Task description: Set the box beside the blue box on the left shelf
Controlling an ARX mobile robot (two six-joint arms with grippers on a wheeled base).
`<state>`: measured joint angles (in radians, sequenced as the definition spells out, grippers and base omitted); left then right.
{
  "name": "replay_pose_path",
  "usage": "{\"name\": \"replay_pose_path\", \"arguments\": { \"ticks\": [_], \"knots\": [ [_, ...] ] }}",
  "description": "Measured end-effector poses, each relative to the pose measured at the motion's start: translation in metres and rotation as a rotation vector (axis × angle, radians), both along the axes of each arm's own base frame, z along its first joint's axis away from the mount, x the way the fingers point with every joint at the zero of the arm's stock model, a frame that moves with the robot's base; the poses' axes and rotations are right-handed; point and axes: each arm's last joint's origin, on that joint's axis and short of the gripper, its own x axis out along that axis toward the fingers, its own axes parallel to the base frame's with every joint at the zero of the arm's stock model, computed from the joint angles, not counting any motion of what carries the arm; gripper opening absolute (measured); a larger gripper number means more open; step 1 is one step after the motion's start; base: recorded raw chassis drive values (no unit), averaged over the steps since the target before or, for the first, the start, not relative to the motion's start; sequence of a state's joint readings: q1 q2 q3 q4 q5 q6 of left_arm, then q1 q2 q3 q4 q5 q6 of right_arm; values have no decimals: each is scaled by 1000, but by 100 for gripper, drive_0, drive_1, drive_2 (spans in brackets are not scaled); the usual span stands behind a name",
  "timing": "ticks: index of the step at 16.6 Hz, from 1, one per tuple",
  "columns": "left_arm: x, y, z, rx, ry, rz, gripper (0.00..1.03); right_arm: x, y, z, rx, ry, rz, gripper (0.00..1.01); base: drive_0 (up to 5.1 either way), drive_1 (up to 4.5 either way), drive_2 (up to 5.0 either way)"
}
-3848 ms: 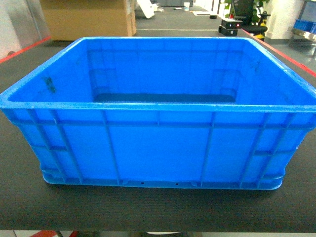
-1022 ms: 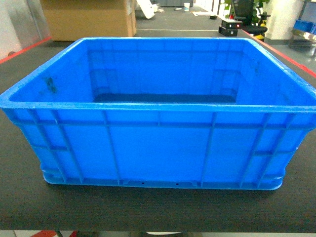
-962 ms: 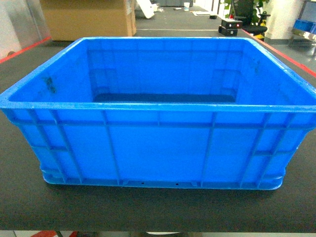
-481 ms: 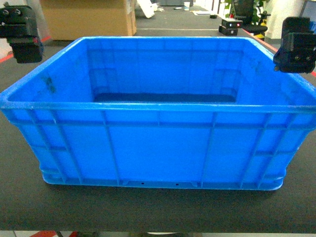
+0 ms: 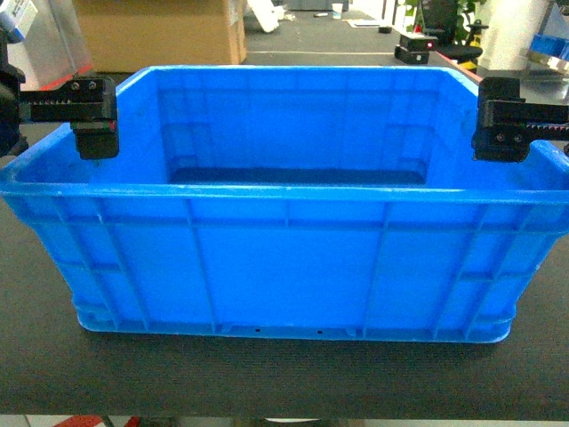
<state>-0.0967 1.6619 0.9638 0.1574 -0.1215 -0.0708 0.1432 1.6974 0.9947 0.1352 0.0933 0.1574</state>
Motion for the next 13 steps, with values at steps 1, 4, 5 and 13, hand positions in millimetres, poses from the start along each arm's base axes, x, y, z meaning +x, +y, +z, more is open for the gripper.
{"name": "replay_pose_path", "arguments": {
  "ticks": [1, 4, 5, 13],
  "knots": [
    [3, 0, -1, 0, 3, 2, 98, 2, 0, -2, 1, 8, -3, 98, 0, 0, 0],
    [9, 2, 1, 0, -4, 1, 98, 4, 1, -6, 14, 37, 3, 98, 0, 0, 0],
    [10, 3, 1, 2, 1, 2, 98, 5, 1, -6, 17, 40, 5, 98, 0, 0, 0],
    [12, 4, -4, 3, 45, -28, 84, 10, 5, -7, 29, 52, 10, 58, 0, 0, 0]
  ]
}}
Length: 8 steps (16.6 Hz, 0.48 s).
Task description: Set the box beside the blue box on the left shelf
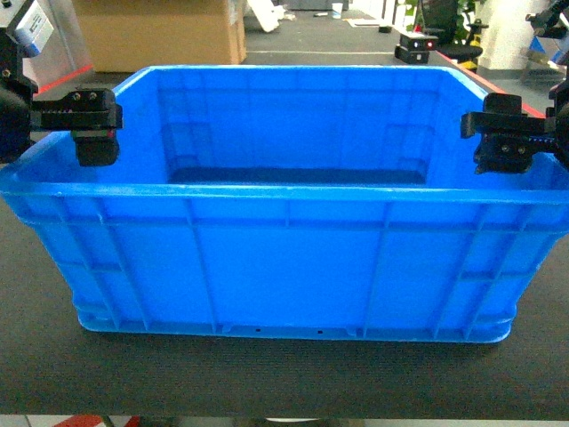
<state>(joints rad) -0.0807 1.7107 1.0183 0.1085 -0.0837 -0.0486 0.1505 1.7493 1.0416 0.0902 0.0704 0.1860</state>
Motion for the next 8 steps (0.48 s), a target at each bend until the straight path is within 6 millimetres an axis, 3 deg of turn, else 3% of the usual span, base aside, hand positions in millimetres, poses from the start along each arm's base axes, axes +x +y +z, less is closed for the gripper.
{"name": "replay_pose_path", "arguments": {
  "ticks": [4, 8],
  "knots": [
    [0, 0, 0, 6, 10, -1, 53, 1, -1, 0, -6, -2, -9, 27, 0, 0, 0],
    [-1, -1, -2, 4, 25, -6, 28, 1, -1, 0, -16, -7, -20, 20, 0, 0, 0]
  ]
}}
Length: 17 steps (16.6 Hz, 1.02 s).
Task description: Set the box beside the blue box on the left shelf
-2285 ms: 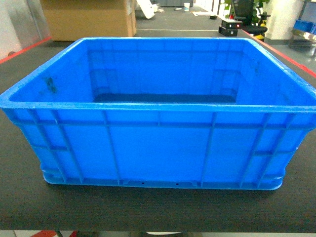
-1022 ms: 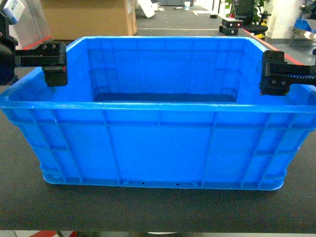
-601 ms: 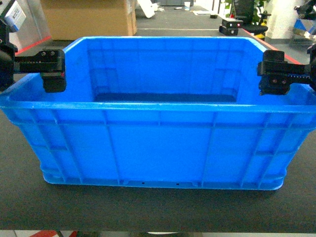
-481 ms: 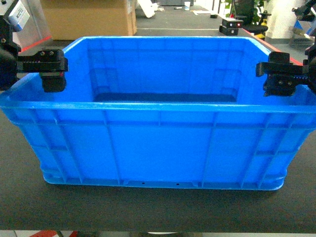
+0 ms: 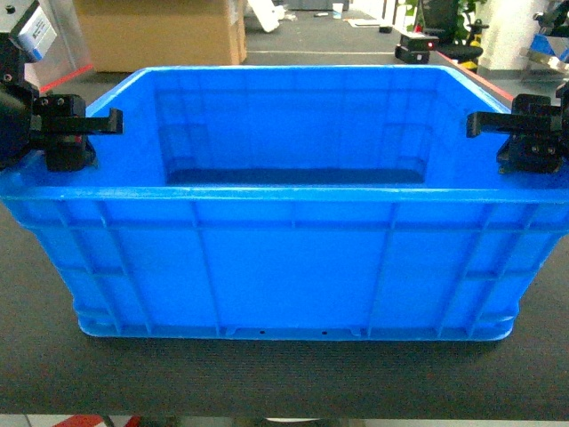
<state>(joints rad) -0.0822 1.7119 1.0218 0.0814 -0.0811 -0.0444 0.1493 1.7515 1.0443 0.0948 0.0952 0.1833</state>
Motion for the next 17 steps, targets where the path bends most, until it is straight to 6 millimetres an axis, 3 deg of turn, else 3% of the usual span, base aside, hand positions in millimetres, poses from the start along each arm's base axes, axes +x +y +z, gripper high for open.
{"name": "replay_pose_path", "arguments": {
  "ticks": [2, 5, 6, 7, 11, 17],
  "knots": [
    [0, 0, 1, 5, -10, 6, 21, 0, 0, 0, 0, 0, -1, 20, 0, 0, 0],
    [1, -2, 3, 20, -52, 18, 20, 0, 0, 1, 12, -18, -3, 20, 0, 0, 0],
    [-7, -3, 5, 75, -133, 25, 19, -7, 0, 5, 17, -58, -2, 20, 0, 0, 0],
    [-20, -6, 23, 79, -211, 23, 19, -20, -1, 20, 12, -126, -5, 20, 0, 0, 0],
    [-56, -10, 60, 67, -399, 29, 18, -55, -5, 58, -16, -318, -14, 20, 0, 0, 0],
    [-105, -13, 54, 28, -439, 46, 18, -106, -8, 63, -65, -411, -16, 20, 0, 0, 0]
  ]
}}
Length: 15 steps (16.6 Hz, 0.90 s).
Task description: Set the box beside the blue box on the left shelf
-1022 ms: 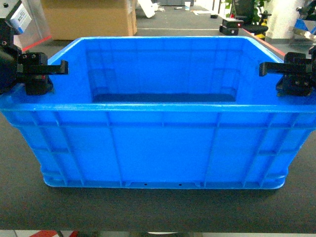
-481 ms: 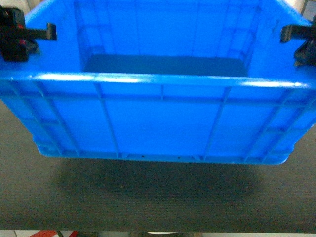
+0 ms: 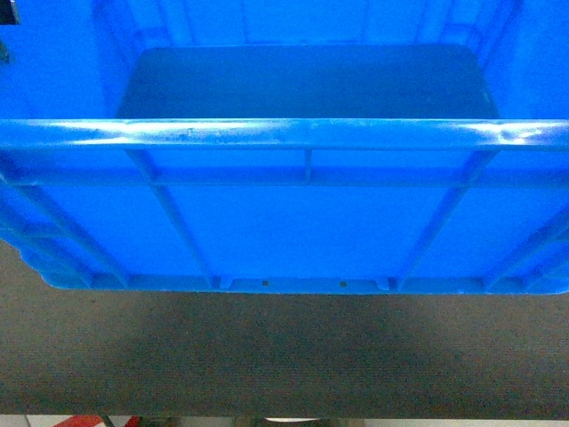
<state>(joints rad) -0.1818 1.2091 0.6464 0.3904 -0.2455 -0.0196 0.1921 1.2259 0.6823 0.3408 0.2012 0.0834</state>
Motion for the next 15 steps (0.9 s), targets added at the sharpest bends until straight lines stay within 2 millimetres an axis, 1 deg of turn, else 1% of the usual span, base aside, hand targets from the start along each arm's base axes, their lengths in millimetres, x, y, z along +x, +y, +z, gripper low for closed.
{"name": "replay_pose_path", "arguments": {
  "ticks": [1, 2, 8, 15],
  "knots": [
    [-5, 0, 0, -3, -28, 2, 18, -8, 2, 2, -10, -22, 13, 20, 0, 0, 0],
    [-8, -1, 0, 1, -43, 0, 18, -11, 2, 4, -16, -38, 17, 20, 0, 0, 0],
    [-10, -1, 0, 14, -46, 3, 18, -11, 2, 4, -22, -38, 19, 20, 0, 0, 0],
    [-10, -1, 0, 15, -46, 5, 17, -11, 2, 4, -25, -36, 20, 20, -59, -59, -59]
  ]
}}
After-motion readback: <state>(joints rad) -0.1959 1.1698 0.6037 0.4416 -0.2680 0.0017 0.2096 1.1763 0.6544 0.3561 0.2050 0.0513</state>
